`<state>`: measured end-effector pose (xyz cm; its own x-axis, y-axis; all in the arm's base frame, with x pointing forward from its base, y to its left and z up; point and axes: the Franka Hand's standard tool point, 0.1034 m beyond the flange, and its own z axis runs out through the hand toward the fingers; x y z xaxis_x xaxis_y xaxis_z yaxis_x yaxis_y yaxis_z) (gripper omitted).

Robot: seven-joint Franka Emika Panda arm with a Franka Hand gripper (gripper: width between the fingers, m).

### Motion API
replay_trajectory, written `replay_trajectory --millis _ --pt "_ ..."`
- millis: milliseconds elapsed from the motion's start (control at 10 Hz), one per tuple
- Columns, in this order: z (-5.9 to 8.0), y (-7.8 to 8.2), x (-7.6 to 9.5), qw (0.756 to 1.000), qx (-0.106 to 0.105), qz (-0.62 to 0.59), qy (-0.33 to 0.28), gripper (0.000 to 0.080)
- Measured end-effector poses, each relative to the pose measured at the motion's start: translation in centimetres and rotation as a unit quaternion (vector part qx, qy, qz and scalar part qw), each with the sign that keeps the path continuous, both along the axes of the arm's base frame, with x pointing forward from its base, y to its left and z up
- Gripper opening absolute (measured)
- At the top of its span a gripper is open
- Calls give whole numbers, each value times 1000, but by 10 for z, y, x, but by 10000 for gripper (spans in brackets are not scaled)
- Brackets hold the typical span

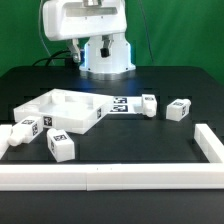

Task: Assemble one leg

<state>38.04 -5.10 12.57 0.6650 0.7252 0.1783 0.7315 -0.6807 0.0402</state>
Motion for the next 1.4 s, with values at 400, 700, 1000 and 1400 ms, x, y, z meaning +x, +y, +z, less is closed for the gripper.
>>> replay_trajectory --millis 400,700,1000,1400 --pt "4 -1 13 1000 0 -2 -8 649" --pt "-7 1 0 1000 -7 12 7 649" --pt "-14 -10 -13 1000 -10 19 11 649" --pt "14 -8 1 999 2 7 -33 649"
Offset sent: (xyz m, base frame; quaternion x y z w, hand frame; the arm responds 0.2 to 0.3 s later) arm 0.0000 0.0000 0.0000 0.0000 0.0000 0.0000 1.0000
